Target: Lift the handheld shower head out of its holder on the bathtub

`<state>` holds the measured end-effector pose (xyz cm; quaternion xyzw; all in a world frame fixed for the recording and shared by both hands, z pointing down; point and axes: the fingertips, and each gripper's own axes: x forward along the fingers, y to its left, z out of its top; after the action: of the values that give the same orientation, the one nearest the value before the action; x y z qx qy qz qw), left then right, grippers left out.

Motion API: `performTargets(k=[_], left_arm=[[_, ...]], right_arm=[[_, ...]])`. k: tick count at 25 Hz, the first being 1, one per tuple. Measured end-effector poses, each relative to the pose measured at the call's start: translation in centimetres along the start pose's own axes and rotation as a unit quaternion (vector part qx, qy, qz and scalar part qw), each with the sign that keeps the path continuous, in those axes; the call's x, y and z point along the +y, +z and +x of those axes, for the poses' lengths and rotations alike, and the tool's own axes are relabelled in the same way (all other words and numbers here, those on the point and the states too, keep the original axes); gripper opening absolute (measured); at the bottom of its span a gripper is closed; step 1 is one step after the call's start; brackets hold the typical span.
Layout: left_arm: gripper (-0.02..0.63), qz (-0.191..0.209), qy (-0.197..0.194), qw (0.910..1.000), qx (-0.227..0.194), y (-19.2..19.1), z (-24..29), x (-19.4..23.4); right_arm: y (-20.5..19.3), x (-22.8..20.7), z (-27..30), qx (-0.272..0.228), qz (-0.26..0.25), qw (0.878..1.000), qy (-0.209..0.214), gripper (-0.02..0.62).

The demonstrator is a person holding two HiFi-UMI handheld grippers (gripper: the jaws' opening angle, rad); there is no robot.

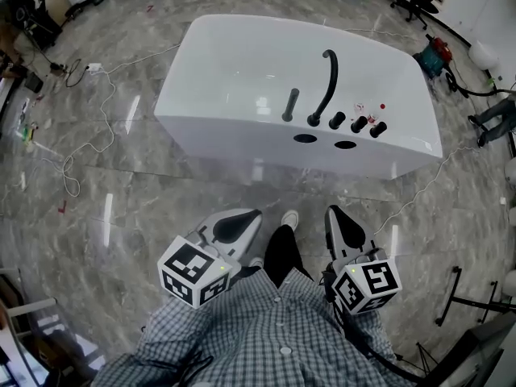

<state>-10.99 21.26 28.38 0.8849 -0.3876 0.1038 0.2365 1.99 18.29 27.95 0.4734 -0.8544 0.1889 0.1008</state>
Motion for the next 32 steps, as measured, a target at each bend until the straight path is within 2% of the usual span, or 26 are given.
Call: performTargets(k=[14,23,32], left_arm=[[0.009,-0.019,0.032,0.9993,0.0,6.9,11.0,5.3],[0.009,-0.017,0.055,0.9983,-0.013,12.3,18.2,7.8],[0.009,-0.017,0.077,0.9969,0.002,13.4,22.0,9.0]], right_arm=[[5.5,-9.3,9.5,0.026,-0.004,0.999,0.042,0.018],[10.0,-15.6,14.6,0.019,-0.009,0.997,0.068,0.018],[11.1,-18.8,18.2,0.022,-0.007,0.995,0.093,0.018]])
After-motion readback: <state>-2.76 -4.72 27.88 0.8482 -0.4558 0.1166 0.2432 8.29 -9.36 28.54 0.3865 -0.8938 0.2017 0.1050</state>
